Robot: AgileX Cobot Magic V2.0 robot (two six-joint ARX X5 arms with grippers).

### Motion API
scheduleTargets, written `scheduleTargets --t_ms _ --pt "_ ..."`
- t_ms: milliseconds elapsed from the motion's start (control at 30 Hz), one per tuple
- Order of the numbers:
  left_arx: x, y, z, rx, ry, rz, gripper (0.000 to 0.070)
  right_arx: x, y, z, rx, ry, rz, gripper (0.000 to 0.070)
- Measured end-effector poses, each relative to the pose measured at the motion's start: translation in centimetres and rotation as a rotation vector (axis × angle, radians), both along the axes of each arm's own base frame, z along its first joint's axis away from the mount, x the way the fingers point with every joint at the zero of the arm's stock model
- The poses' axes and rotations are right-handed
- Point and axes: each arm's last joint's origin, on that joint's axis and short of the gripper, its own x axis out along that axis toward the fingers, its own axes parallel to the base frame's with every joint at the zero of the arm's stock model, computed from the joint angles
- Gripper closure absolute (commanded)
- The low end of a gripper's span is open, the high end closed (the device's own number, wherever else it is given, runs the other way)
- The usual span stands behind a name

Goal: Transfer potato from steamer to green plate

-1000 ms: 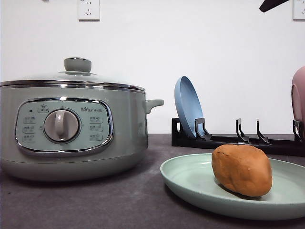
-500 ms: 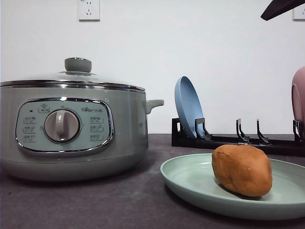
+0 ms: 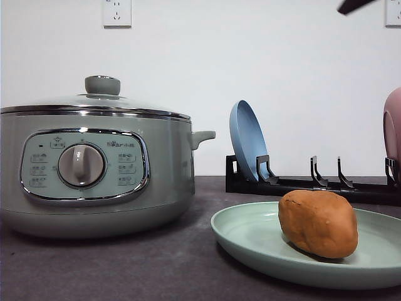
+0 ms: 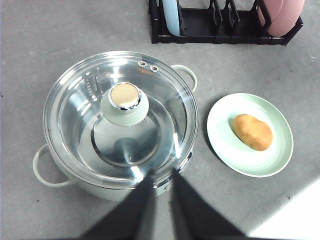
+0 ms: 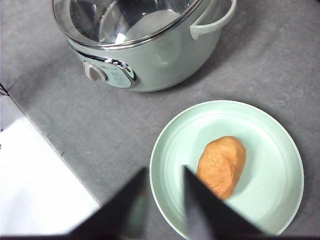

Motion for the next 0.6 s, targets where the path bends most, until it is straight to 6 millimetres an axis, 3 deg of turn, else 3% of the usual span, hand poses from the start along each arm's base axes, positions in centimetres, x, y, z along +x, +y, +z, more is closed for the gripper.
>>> scheduleTargets --t_ms 600 --pt "0.0 0.0 0.01 0.0 -0.001 0.0 0.07 0.04 0.01 0.03 0.001 -0.005 -0.002 0.07"
